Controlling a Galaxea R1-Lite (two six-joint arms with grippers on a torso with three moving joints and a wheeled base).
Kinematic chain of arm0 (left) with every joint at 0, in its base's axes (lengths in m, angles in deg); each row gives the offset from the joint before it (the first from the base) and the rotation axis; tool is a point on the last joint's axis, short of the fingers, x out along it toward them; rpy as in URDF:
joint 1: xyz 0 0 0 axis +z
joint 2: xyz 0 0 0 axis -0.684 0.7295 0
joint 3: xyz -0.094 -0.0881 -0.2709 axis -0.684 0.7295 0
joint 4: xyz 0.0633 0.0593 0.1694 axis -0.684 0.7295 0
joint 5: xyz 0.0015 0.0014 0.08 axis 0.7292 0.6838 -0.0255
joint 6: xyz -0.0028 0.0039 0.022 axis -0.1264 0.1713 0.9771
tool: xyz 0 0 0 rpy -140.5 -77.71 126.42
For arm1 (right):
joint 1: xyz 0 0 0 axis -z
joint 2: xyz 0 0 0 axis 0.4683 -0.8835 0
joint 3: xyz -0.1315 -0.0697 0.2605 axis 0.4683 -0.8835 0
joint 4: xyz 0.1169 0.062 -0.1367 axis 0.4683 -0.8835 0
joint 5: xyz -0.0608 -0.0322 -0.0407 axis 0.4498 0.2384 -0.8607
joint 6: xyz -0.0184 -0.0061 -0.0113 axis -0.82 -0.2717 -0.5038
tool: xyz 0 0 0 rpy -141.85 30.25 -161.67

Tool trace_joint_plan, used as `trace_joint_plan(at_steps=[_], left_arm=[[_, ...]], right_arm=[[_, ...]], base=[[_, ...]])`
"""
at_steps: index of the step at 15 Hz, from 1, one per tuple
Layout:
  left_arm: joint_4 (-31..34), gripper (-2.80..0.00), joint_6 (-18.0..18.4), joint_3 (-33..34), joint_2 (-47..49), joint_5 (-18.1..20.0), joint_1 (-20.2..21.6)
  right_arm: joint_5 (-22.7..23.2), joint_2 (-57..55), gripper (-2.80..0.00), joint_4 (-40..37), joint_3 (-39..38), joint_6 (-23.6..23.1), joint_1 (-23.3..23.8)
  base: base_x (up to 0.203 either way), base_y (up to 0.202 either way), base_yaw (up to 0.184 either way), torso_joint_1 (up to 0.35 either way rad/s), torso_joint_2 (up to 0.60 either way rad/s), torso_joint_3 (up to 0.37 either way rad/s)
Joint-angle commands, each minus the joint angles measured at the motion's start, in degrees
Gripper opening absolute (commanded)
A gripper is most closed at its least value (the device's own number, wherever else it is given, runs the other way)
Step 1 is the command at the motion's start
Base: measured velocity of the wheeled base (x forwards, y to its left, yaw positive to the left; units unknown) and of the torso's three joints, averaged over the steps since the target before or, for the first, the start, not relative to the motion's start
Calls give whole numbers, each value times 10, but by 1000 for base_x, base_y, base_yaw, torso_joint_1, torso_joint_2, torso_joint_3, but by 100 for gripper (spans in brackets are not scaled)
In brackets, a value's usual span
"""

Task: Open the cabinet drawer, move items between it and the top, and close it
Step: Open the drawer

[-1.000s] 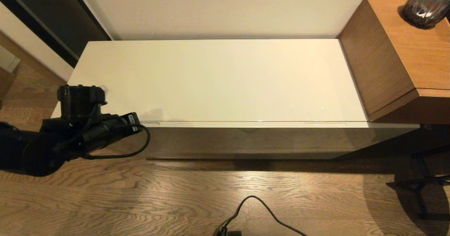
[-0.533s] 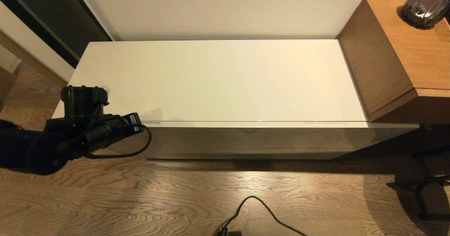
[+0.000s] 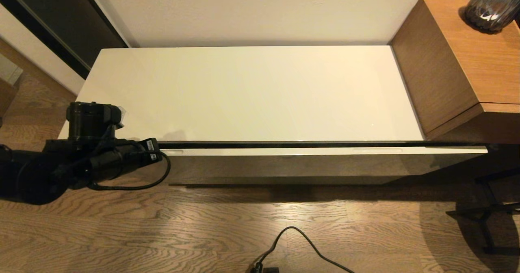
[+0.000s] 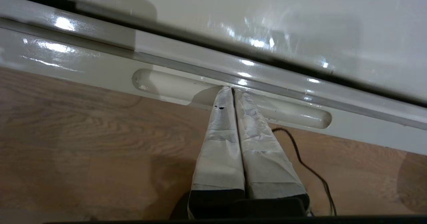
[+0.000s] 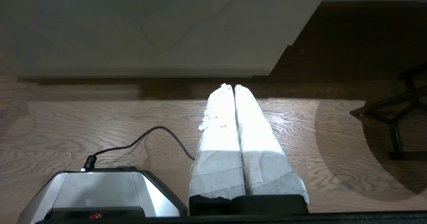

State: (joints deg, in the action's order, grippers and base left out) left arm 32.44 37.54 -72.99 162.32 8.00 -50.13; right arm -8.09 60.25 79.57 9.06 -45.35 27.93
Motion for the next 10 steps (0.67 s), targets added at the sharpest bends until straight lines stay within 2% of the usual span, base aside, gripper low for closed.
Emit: trace_joint_plan(at_steps=[1, 3, 7, 8, 10], left_arm=[[23, -280, -1, 17, -27, 0, 0], [77, -280, -1, 31, -70, 19, 0], [260, -280, -4, 37, -192, 123, 0], [282, -280, -20, 31, -219, 151, 1], [277, -280, -62, 2, -218, 164, 0]], right_arm=[[0, -1, -280, 0, -1, 0, 0], [0, -1, -280, 0, -1, 0, 0], [0, -1, -280, 0, -1, 0, 0], [0, -1, -280, 0, -1, 0, 0], [0, -1, -280, 0, -1, 0, 0]], base=[[0, 0, 0, 0, 0, 0], [0, 0, 0, 0, 0, 0], [0, 0, 0, 0, 0, 0], [0, 0, 0, 0, 0, 0], [0, 0, 0, 0, 0, 0]])
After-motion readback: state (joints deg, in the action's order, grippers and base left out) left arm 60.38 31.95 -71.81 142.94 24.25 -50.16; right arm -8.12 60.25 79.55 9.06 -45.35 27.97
